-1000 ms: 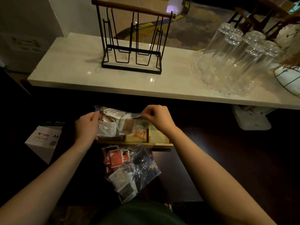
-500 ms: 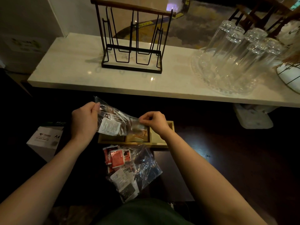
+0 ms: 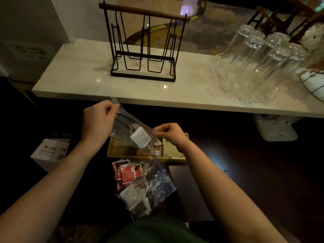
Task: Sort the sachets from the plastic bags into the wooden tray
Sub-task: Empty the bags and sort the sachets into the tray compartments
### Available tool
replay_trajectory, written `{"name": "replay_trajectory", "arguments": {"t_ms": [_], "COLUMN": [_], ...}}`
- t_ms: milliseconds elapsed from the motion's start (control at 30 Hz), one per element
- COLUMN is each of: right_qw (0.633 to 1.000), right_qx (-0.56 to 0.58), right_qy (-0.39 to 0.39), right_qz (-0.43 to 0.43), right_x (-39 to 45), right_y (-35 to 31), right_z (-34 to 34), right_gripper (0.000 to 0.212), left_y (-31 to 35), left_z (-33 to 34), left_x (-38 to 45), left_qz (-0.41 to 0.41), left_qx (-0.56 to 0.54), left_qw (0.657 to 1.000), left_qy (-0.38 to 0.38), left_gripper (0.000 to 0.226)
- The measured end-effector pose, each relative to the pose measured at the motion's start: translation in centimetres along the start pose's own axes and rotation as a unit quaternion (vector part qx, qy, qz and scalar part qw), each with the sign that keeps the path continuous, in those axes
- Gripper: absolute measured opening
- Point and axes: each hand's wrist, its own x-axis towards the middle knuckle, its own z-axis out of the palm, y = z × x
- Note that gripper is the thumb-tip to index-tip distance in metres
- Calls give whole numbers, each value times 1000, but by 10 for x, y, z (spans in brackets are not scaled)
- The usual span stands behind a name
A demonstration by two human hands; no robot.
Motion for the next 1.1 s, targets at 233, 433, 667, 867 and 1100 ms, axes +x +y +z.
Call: {"name": "replay_trajectory", "arguments": {"t_ms": [233,433,667,867,1100], "right_qw": [1000,999,998,996,994], "right_qx": [12,33,41,37,26], "right_qy": [13,17,25,42,45], "right_qz": [9,-15,-50,-72,-94], "right_x": [0,-8,-13,-20,-27], "right_y": [-3,-8,-19,-24,-22], "right_z": [-5,-14,-24,-29,-24], "right_gripper": [18,18,18,16,15], "left_y": [13,29,39,42,41], "left_z": [-2,-13,-21,-28,-34], "left_x": [5,8,12,10,3], "left_qz": [2,26,43,74,84], "left_qx": [-11,-43,-56,-55,-48], "left_qw": [1000,999,997,995,995], "left_qy": [1,9,19,30,32], "left_gripper": [33,28,24,21,21]}}
